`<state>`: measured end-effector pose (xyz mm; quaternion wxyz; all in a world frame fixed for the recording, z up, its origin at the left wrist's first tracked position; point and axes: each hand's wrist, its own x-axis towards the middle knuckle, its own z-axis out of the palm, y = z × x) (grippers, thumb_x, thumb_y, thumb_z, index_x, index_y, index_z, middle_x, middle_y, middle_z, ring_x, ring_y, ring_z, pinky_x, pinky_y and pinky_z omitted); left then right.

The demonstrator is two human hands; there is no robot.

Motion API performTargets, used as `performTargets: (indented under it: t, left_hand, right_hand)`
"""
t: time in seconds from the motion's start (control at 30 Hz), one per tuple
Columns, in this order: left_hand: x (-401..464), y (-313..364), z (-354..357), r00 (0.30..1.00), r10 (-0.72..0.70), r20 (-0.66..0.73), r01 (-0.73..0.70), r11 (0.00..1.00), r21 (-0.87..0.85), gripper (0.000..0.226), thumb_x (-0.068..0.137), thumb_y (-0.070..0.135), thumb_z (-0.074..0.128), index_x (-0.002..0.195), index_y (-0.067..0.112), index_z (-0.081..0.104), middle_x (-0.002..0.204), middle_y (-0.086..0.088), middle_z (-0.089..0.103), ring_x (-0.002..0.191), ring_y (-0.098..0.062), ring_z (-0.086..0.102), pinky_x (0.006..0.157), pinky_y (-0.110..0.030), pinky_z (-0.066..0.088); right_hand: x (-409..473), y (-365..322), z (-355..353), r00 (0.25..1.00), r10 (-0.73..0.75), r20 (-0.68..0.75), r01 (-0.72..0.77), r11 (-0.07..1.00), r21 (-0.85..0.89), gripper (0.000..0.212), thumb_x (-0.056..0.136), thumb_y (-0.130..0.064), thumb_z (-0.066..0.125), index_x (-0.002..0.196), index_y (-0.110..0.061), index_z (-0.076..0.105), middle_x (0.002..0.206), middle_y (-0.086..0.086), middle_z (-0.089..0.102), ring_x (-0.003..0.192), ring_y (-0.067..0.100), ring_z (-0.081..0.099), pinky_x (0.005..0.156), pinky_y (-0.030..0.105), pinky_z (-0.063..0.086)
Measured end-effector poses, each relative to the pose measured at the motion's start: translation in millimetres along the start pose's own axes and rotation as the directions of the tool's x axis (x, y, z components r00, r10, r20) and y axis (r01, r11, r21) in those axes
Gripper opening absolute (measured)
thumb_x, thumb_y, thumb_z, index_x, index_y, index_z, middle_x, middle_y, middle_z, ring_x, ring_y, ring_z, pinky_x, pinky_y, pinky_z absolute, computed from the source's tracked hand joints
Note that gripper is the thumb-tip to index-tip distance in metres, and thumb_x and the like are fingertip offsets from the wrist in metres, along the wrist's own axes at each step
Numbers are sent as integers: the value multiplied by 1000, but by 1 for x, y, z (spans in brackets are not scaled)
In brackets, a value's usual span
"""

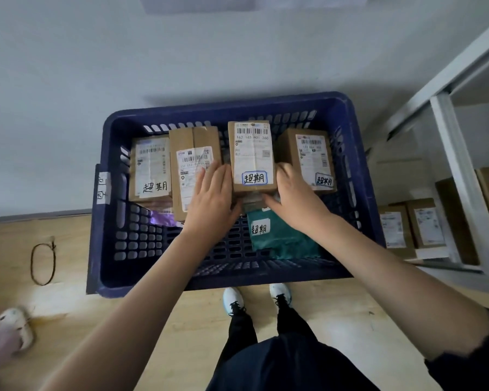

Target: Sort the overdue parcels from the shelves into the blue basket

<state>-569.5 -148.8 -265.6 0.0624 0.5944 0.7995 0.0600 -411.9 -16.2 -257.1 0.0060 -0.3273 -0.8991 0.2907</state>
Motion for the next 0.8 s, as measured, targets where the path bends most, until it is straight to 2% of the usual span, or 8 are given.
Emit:
performTargets:
  t: [0.07,0.13,0.27,0.4,0.57,0.7,0.8]
  left_hand:
    - [2,-2,1,1000,25,8,-26,998,55,79,93,36,66,152,-4,32,154,-20,40,151,-37,23,126,-51,12]
    - [3,-5,1,999,36,24,-38,994,100,80,94,42,62,152,-3,32,156,-19,38,151,-37,23,125,-54,17]
    - [1,-9,1,998,32,45,-38,991,130,69,94,46,45,147,1,44,157,-17,37,152,-35,21,122,-57,21]
    - [-3,-10,1,999,26,26,-30,991,129,70,93,41,52,148,0,41,157,-16,38,153,-34,20,123,-56,21]
    - [-7,-9,-6,1000,9,10,-9,998,66,73,92,38,57,151,1,36,160,-14,34,154,-29,17,125,-50,18]
    - [-15,-4,-16,999,-31,11,32,998,-48,74,93,36,62,152,3,34,160,-12,33,154,-28,19,123,-41,16]
    - [-23,2,-26,997,-74,36,77,994,-77,73,94,39,60,153,7,33,162,-10,30,155,-27,15,124,-47,23]
  right_hand:
    - [4,3,1,1000,7,7,-7,1000,19,64,97,-28,65,151,-11,37,142,9,43,111,20,57,101,33,47]
    - [6,6,2,1000,0,16,-1,1000,13,65,96,-29,66,151,-11,37,143,9,43,117,20,55,101,33,47]
    - [9,11,10,998,-16,62,18,999,-41,63,96,-31,67,148,-9,40,138,9,46,121,23,51,100,36,47]
    - [13,9,16,997,-18,81,22,999,-41,55,95,-32,67,141,-8,47,129,9,50,114,23,52,98,39,48]
    - [8,5,8,996,-21,84,23,999,-24,66,93,-28,71,147,-7,41,139,9,47,122,24,50,105,38,46]
    - [-8,-4,-10,997,-36,64,38,999,-21,70,94,-26,70,151,-4,35,147,12,42,129,26,47,106,33,40]
    - [-25,-12,-24,999,-46,19,47,999,-29,70,95,-27,68,152,-3,35,149,12,42,132,24,46,107,28,37]
